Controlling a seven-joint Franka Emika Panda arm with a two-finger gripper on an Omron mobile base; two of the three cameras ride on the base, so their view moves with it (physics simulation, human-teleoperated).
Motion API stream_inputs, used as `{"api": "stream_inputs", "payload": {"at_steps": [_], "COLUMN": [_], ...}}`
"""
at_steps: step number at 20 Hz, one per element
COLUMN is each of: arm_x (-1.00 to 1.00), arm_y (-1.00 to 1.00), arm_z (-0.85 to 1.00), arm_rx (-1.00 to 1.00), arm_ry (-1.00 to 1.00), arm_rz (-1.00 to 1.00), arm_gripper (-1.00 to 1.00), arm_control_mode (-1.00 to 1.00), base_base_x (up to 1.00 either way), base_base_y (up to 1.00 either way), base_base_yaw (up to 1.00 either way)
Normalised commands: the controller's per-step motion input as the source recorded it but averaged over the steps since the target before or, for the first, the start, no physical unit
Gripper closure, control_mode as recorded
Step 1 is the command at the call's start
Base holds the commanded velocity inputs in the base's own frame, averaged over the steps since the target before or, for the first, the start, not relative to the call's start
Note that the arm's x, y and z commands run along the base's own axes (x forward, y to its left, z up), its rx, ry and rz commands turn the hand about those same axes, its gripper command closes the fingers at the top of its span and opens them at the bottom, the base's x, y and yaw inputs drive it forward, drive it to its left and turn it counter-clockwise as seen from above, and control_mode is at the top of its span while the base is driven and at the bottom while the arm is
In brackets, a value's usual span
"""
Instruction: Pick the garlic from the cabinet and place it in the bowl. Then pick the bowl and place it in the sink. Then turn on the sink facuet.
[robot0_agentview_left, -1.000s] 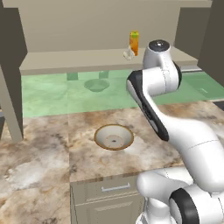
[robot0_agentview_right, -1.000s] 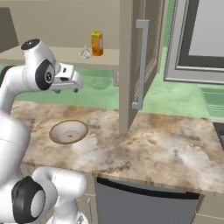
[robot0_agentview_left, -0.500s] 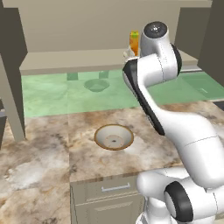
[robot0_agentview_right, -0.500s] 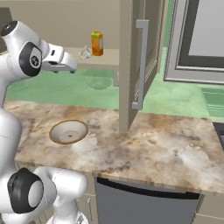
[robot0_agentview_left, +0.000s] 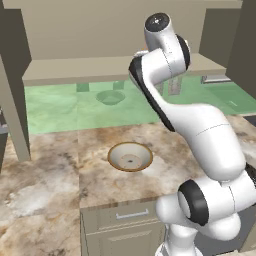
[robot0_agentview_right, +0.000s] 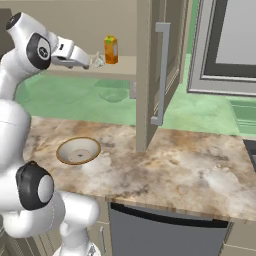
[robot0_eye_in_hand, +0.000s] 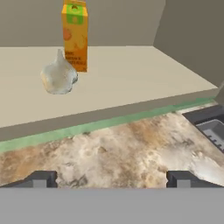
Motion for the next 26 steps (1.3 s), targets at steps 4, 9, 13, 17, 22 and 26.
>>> {"api": "stream_inputs", "payload": {"at_steps": [4, 9, 13, 17, 22, 26], "arm_x": [0.92, 0.46, 0.34, 0.38, 0.3, 0.38], "arm_y": [0.11, 0.0, 0.0, 0.0, 0.0, 0.0], "arm_z": [0.0, 0.0, -0.01, -0.02, -0.13, -0.13], "arm_rx": [-0.02, 0.0, 0.0, 0.0, 0.0, 0.0], "arm_ry": [0.0, 0.0, 0.0, 0.0, 0.0, 0.0], "arm_rz": [-0.04, -0.02, 0.0, 0.0, 0.0, 0.0], "arm_gripper": [-1.0, -1.0, -1.0, -1.0, -1.0, -1.0], "arm_control_mode": [-1.0, -1.0, -1.0, -1.0, -1.0, -1.0], "base_base_x": [0.0, 0.0, 0.0, 0.0, 0.0, 0.0], "base_base_y": [0.0, 0.0, 0.0, 0.0, 0.0, 0.0], "base_base_yaw": [0.0, 0.0, 0.0, 0.0, 0.0, 0.0]}}
